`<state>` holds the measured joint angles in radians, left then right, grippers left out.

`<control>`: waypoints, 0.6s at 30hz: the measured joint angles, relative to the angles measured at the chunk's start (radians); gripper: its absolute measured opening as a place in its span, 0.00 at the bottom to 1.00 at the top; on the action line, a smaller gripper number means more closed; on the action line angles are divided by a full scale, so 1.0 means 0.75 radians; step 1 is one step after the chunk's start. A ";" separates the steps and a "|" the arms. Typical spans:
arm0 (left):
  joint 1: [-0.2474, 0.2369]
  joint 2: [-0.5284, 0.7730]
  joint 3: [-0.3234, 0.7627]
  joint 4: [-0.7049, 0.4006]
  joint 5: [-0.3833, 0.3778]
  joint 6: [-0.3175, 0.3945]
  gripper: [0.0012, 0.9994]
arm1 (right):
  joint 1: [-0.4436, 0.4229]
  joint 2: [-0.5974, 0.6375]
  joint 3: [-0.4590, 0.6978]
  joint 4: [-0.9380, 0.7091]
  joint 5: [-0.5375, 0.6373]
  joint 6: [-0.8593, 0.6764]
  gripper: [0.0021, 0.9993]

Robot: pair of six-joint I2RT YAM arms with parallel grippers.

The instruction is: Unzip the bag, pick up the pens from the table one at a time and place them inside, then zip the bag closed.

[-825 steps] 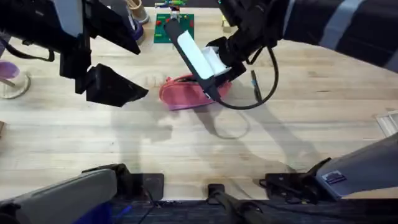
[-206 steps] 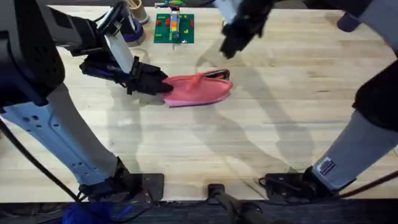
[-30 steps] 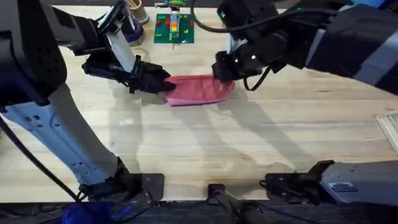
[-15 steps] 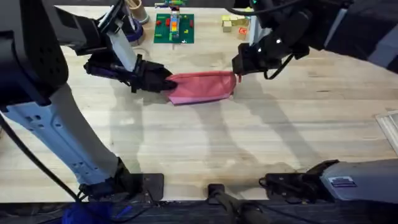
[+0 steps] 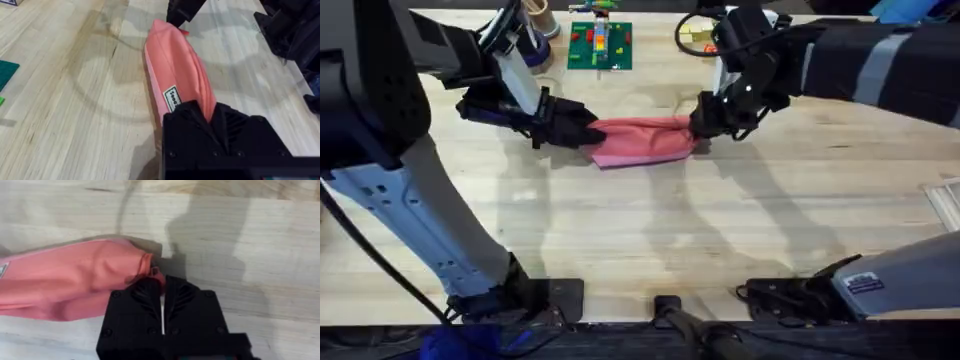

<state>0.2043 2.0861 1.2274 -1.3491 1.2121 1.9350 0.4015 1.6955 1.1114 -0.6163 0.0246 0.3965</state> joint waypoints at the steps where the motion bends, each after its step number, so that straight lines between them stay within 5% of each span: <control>1: 0.000 0.000 0.000 0.001 -0.001 0.000 0.04 | 0.000 -0.002 -0.002 0.004 0.000 0.008 0.03; 7: 0.000 0.000 0.000 0.001 -0.005 0.000 0.04 | 0.000 -0.043 -0.002 -0.011 0.004 0.031 0.05; 8: 0.000 0.000 0.000 0.001 -0.006 0.000 0.04 | 0.000 -0.061 -0.002 -0.019 0.015 0.038 0.12; 14: 0.030 0.000 0.000 0.000 -0.029 0.000 0.04 | -0.011 -0.251 0.007 -0.060 0.138 0.029 0.95; 18: 0.036 0.000 0.000 0.000 -0.035 0.000 0.04 | 0.055 -0.411 0.026 -0.104 0.167 -0.020 1.00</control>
<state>0.2314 2.0861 1.2274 -1.3495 1.1860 1.9350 0.4427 1.3871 1.1311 -0.6943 0.1497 0.3812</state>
